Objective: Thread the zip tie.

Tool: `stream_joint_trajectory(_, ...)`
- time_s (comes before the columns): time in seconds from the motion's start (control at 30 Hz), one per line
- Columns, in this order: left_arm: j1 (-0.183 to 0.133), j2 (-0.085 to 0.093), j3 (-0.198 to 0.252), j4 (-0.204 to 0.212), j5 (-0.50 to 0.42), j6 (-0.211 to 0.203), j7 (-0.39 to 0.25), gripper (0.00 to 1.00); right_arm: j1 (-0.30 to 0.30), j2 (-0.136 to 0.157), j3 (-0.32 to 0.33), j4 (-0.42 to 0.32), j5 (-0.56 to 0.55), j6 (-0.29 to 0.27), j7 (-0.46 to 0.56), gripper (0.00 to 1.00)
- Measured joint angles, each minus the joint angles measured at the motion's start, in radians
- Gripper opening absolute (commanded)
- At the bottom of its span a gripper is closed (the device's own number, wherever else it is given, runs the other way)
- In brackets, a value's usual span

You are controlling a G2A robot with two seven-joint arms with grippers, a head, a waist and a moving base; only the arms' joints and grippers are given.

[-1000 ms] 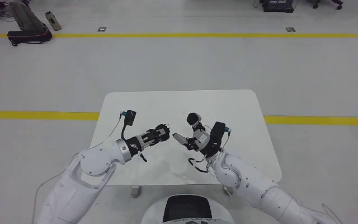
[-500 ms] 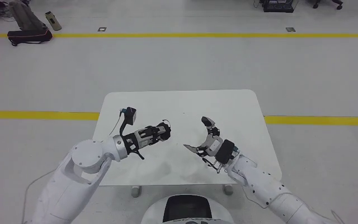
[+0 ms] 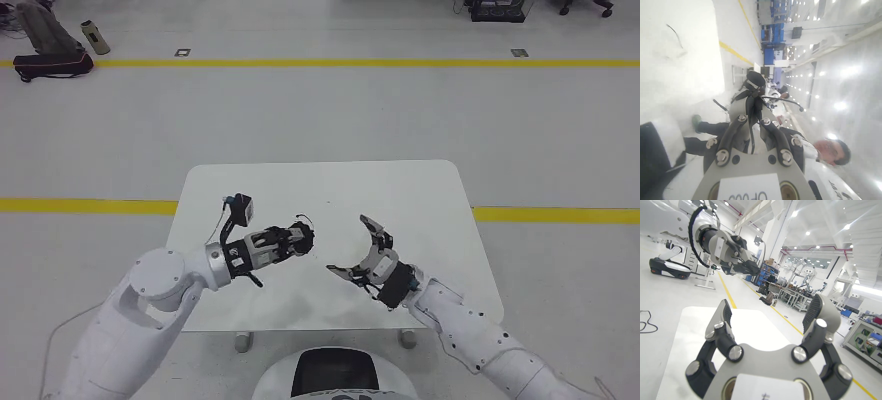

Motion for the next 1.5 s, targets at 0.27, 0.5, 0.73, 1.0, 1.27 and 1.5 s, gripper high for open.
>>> stream_joint_trajectory(0.27, -0.044, -0.013, 0.047, 0.089, -0.219, 0.004, -0.103, 0.00, 0.073, 0.041, -0.090, 0.036, -0.003, 0.130, -0.112, 1.00)
stream_joint_trajectory(0.5, -0.059, -0.013, 0.059, 0.096, -0.170, -0.012, -0.085, 0.00, 0.080, 0.049, -0.105, 0.040, -0.004, 0.158, -0.135, 1.00)
stream_joint_trajectory(0.73, -0.053, -0.026, 0.096, 0.133, -0.296, -0.039, -0.071, 0.00, 0.079, 0.046, -0.109, 0.029, -0.004, 0.207, -0.126, 1.00)
stream_joint_trajectory(1.0, -0.077, -0.052, 0.154, 0.224, -0.510, -0.098, -0.100, 0.00, 0.087, 0.025, -0.082, 0.035, 0.025, 0.210, -0.193, 1.00)
stream_joint_trajectory(1.27, -0.093, -0.055, 0.161, 0.239, -0.500, -0.114, -0.089, 0.00, 0.087, 0.023, -0.077, 0.035, 0.025, 0.208, -0.207, 1.00)
stream_joint_trajectory(1.5, -0.091, -0.068, 0.194, 0.259, -0.580, -0.139, -0.089, 0.00, 0.082, 0.008, -0.049, 0.020, 0.072, 0.187, -0.174, 1.00)
